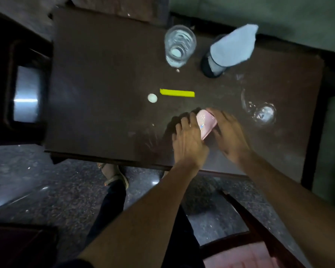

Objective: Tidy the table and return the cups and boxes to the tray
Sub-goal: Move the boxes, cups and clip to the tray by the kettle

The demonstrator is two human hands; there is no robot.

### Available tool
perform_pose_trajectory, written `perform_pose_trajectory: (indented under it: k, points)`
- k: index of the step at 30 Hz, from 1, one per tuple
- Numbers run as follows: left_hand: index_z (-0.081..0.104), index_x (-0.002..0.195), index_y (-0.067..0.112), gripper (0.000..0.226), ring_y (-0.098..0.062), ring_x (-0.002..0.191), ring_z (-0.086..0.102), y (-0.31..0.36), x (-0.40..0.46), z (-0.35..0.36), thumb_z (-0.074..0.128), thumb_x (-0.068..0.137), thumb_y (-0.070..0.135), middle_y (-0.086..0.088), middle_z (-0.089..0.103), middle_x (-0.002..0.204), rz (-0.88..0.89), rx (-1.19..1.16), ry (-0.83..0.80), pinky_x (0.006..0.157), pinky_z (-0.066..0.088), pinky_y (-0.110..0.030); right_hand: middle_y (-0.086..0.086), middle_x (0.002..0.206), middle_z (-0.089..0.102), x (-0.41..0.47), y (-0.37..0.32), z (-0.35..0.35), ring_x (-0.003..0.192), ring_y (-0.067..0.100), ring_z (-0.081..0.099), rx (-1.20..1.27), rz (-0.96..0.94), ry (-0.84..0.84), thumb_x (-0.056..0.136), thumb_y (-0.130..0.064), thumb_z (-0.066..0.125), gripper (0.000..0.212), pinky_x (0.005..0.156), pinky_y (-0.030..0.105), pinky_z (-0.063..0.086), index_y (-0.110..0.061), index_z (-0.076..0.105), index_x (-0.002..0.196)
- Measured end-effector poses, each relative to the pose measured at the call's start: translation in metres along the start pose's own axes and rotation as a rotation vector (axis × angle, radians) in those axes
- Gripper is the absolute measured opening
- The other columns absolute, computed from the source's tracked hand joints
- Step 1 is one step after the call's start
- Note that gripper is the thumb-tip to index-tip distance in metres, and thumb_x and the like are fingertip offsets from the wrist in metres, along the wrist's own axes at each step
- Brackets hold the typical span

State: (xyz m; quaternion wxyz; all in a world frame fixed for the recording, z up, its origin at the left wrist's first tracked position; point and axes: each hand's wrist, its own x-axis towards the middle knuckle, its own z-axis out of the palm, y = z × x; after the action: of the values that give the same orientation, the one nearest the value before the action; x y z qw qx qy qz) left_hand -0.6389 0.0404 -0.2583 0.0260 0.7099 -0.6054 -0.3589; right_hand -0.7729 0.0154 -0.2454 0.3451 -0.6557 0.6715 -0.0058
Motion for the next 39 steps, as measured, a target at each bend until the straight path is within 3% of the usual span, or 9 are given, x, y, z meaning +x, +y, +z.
perform_pose_trajectory:
  k: [3,5,10,18,25,28,32,34,39]
  points:
    - [0.046,0.149,0.016,0.087,-0.034,0.116,0.056,-0.031,0.011,-0.049,0.07,0.065,0.017,-0.005,0.056,0.129,-0.02,-0.007,0.134,0.092,0.049,-0.048,0.014,0.141,0.063,0.021,-0.05,0.006,0.127,0.034,0.058,0.078,-0.087,0.075,0.098,-0.008,0.066,0.048,0.111,0.038,0.043,-0.011,0.056,0.145]
    - [0.046,0.149,0.017,0.085,-0.033,0.115,0.056,-0.061,0.021,-0.09,0.064,0.066,0.023,-0.005,0.058,0.129,-0.048,-0.033,0.238,0.093,0.048,-0.049,0.006,0.14,0.063,0.043,-0.1,0.013,0.125,0.026,0.058,0.106,-0.17,0.099,0.098,-0.01,0.064,0.048,0.11,0.026,0.042,-0.018,0.055,0.144]
    - [0.049,0.15,0.014,0.078,-0.032,0.119,0.056,-0.156,0.039,-0.214,0.069,0.075,0.024,-0.006,0.061,0.134,-0.117,-0.126,0.609,0.096,0.046,-0.048,-0.001,0.136,0.063,0.104,-0.264,0.035,0.118,0.027,0.06,0.116,-0.439,0.132,0.087,-0.005,0.064,0.06,0.102,0.039,0.047,-0.021,0.049,0.143]
    - [0.052,0.149,0.01,0.07,-0.029,0.122,0.056,-0.326,0.009,-0.368,0.072,0.084,0.029,-0.01,0.06,0.134,-0.31,-0.159,0.981,0.099,0.044,-0.04,0.0,0.126,0.063,0.136,-0.52,0.099,0.112,0.022,0.055,0.062,-0.834,0.09,0.08,0.0,0.063,0.052,0.092,0.028,0.039,-0.019,0.052,0.128]
    - [0.051,0.145,0.012,0.063,-0.035,0.117,0.061,-0.405,-0.028,-0.368,0.073,0.087,0.022,-0.012,0.053,0.138,-0.486,-0.223,0.842,0.096,0.052,-0.053,0.013,0.123,0.061,0.115,-0.577,0.163,0.11,0.036,0.06,-0.12,-0.956,-0.138,0.088,0.001,0.052,0.036,0.092,0.047,0.05,-0.008,0.06,0.123]
    - [0.046,0.148,0.017,0.063,-0.04,0.122,0.061,-0.416,-0.025,-0.366,0.065,0.088,0.017,-0.011,0.051,0.143,-0.515,-0.255,0.745,0.104,0.047,-0.058,0.013,0.126,0.062,0.118,-0.575,0.179,0.103,0.043,0.063,-0.273,-0.948,-0.122,0.091,-0.002,0.049,0.039,0.092,0.05,0.052,-0.009,0.064,0.126]
    - [0.05,0.14,0.019,0.055,-0.039,0.122,0.062,-0.423,-0.015,-0.367,0.056,0.085,0.022,-0.011,0.056,0.139,-0.539,-0.261,0.658,0.11,0.042,-0.055,0.013,0.127,0.062,0.123,-0.569,0.189,0.103,0.04,0.064,-0.448,-0.966,-0.097,0.097,-0.026,0.052,0.036,0.095,0.045,0.05,-0.015,0.066,0.129]
    - [0.054,0.132,0.019,0.046,-0.038,0.119,0.064,-0.424,-0.013,-0.366,0.055,0.086,0.024,-0.01,0.059,0.135,-0.54,-0.257,0.656,0.11,0.042,-0.054,0.009,0.126,0.061,0.124,-0.564,0.192,0.106,0.033,0.063,-0.498,-0.98,-0.081,0.096,-0.025,0.06,0.03,0.097,0.042,0.046,-0.019,0.068,0.124]
    - [0.059,0.13,0.016,0.04,-0.039,0.123,0.063,-0.426,-0.01,-0.367,0.064,0.091,0.016,-0.012,0.065,0.132,-0.552,-0.166,0.635,0.108,0.044,-0.053,0.001,0.125,0.06,0.12,-0.559,0.187,0.118,0.028,0.055,-0.583,-1.009,-0.055,0.099,-0.025,0.05,0.03,0.101,0.039,0.04,-0.023,0.069,0.121]
